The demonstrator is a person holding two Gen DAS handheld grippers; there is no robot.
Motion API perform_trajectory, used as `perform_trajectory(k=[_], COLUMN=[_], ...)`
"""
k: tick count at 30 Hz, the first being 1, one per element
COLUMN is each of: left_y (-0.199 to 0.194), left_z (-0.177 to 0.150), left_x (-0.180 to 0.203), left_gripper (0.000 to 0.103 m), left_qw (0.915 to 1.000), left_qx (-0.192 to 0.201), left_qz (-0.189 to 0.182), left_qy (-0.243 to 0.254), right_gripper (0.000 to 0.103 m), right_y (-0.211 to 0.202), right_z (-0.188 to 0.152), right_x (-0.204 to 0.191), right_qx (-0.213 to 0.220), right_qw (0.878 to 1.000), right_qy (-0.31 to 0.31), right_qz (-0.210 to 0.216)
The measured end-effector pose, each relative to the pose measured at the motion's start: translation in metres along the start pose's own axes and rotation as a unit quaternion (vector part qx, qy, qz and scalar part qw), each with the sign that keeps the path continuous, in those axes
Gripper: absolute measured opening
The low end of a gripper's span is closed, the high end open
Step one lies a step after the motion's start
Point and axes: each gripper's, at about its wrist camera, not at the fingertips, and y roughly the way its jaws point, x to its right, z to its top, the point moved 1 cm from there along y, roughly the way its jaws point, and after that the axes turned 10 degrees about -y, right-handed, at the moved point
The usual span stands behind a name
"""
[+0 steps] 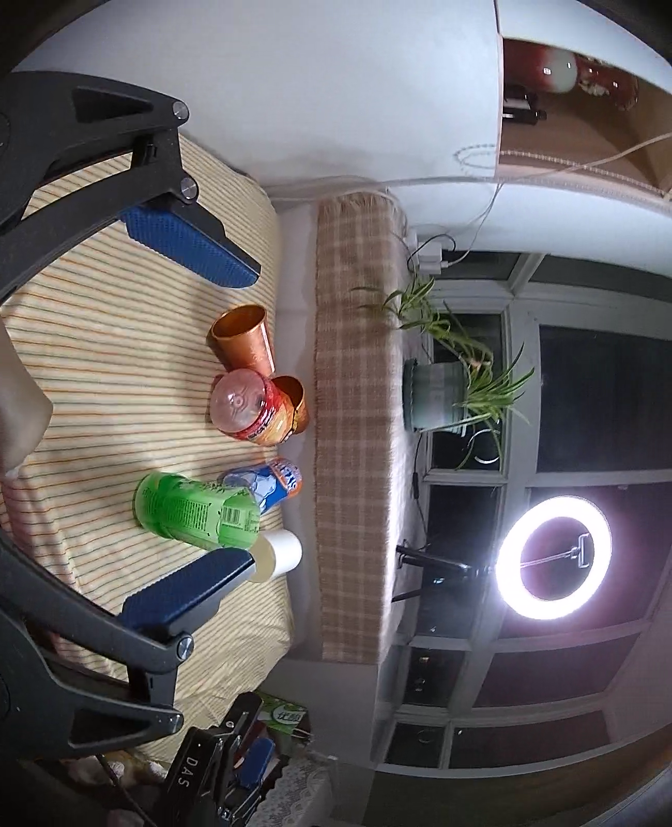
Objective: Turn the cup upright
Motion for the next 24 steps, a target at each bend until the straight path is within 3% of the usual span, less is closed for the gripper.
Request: perform_trajectory(k=[10, 24], left_y=[-0.015, -0.023], left_z=[0.005, 0.011], left_x=[-0.007, -0.01], left_gripper=[0.102, 0.103], left_qw=[0.9998, 0.9993], left_qx=[0.015, 0.033], left_qz=[0.009, 0.015], left_qy=[-0.009, -0.008], right_gripper=[0.09, 0.091], right_y=[-0.016, -0.02], right_z=[0.012, 0.017], right_x=[-0.006, -0.011], right_qx=[0.039, 0.054], right_qw=[0.998, 0.997], right_qy=[-0.004, -0.004], right_qz=[-0.039, -0.05])
